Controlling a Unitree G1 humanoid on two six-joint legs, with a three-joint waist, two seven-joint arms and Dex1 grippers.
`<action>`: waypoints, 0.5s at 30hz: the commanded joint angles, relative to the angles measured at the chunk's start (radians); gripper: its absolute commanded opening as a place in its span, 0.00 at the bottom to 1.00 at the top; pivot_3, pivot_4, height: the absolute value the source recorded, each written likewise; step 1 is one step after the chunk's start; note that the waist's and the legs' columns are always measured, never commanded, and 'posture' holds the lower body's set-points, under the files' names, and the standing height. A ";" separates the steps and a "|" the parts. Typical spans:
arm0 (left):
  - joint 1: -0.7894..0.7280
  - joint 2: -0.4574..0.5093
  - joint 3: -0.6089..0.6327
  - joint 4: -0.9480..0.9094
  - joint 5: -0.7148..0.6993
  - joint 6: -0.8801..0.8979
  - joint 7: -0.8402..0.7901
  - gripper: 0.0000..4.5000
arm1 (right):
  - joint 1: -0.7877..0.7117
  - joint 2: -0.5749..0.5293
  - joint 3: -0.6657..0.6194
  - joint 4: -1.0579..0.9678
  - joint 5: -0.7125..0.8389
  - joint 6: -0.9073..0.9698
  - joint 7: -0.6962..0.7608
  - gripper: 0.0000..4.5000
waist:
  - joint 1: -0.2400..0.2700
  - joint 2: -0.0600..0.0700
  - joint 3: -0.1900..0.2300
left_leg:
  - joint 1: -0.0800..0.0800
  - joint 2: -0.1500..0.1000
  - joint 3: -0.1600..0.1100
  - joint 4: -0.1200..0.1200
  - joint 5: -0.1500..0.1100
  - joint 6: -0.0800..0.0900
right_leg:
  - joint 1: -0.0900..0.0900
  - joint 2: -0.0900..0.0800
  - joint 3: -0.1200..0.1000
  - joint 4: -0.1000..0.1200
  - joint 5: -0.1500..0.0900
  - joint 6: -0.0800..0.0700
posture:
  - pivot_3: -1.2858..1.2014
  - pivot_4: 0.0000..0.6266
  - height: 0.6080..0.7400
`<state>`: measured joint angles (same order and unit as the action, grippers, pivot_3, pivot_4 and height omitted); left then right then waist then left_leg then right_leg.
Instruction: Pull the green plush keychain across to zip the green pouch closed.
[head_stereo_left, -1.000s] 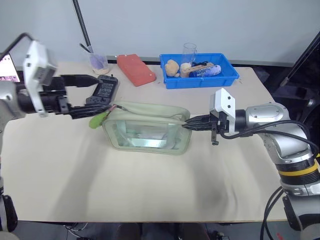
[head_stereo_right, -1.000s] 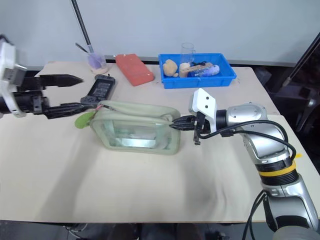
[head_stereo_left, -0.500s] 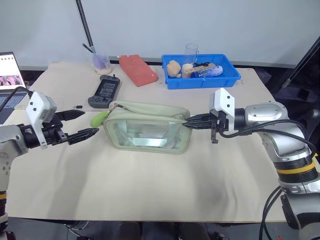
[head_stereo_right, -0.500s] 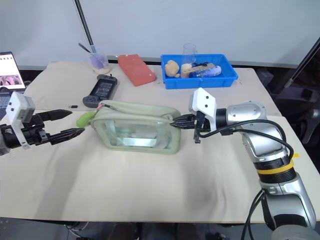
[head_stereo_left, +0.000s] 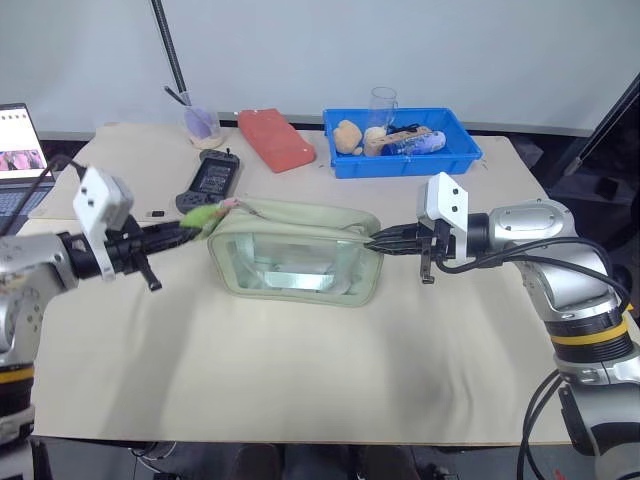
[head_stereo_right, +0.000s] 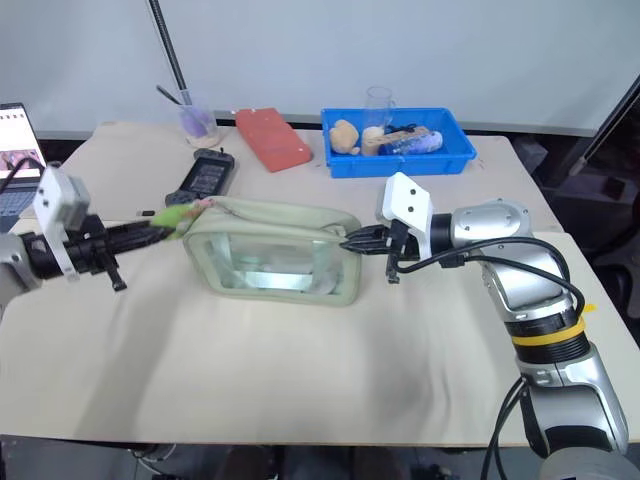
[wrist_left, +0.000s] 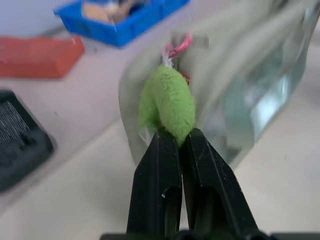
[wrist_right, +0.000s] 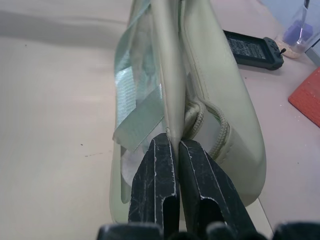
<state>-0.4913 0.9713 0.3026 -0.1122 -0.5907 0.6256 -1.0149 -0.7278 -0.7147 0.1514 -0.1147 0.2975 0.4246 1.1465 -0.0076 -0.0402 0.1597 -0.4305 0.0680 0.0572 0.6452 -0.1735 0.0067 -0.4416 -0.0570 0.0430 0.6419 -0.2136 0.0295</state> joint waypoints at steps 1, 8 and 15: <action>-0.101 0.018 -0.058 -0.054 0.012 -0.019 -0.011 0.01 | -0.010 0.002 -0.019 -0.009 -0.002 -0.025 -0.007 0.00 | -0.001 0.000 0.000 | 0.000 0.000 0.000 0.000 0.000 0.000 | 0.000 0.000 0.000 0.000 0.000 0.000 | 0.52 0.24 1.00; -0.146 -0.037 -0.255 -0.070 0.177 -0.180 -0.025 0.01 | -0.010 0.013 -0.018 -0.005 -0.012 -0.034 -0.010 0.00 | -0.004 0.000 0.000 | 0.000 0.000 0.000 0.000 0.000 0.000 | 0.000 0.001 0.000 0.000 0.000 0.000 | 0.52 0.24 1.00; -0.159 -0.040 -0.275 -0.015 0.218 -0.245 -0.074 0.22 | 0.008 0.001 -0.026 -0.021 -0.016 -0.028 -0.015 0.00 | -0.005 0.000 0.000 | 0.000 0.000 -0.001 0.000 0.000 0.000 | 0.000 0.001 0.001 0.000 0.000 0.000 | 0.52 0.24 1.00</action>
<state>-0.6252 0.9153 0.0015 -0.1252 -0.3669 0.3908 -1.0724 -0.7208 -0.7016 0.1500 -0.1088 0.2820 0.4115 1.1406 -0.0123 -0.0402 0.1598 -0.4303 0.0679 0.0565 0.6451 -0.1734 0.0068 -0.4410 -0.0560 0.0437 0.6422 -0.2138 0.0300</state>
